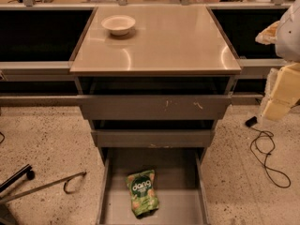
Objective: Pick green rice chip bag from bottom drawer and place on counter
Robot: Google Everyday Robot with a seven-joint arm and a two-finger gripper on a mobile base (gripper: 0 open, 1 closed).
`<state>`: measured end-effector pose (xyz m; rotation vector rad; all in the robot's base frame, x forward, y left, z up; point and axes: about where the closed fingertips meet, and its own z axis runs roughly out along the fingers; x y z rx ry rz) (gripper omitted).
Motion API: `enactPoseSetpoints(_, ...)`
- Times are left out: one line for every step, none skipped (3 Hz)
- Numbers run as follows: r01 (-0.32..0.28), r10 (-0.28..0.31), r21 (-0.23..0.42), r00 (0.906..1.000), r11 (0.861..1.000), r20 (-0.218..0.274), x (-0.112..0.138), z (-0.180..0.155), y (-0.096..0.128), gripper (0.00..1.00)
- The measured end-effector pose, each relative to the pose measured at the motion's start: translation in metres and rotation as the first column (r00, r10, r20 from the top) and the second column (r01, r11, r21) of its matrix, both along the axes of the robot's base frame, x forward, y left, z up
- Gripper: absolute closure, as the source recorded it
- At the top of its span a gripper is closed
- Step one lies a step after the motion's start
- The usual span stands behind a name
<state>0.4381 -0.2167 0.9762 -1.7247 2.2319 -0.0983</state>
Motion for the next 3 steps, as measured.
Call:
enactPoseSetpoints(0.000,0.000,0.000,1.0000,1.000,0.000,0.000,0.000,0.000,0.00)
enactPoseSetpoints(-0.010,0.010,0.056,0.9999,0.998,0.011,0.006,-0.026,0.000,0.00)
enactPoseSetpoints(-0.012,0.015,0.142,0.9997,0.990,-0.017,0.009,-0.102,0.003,0.00)
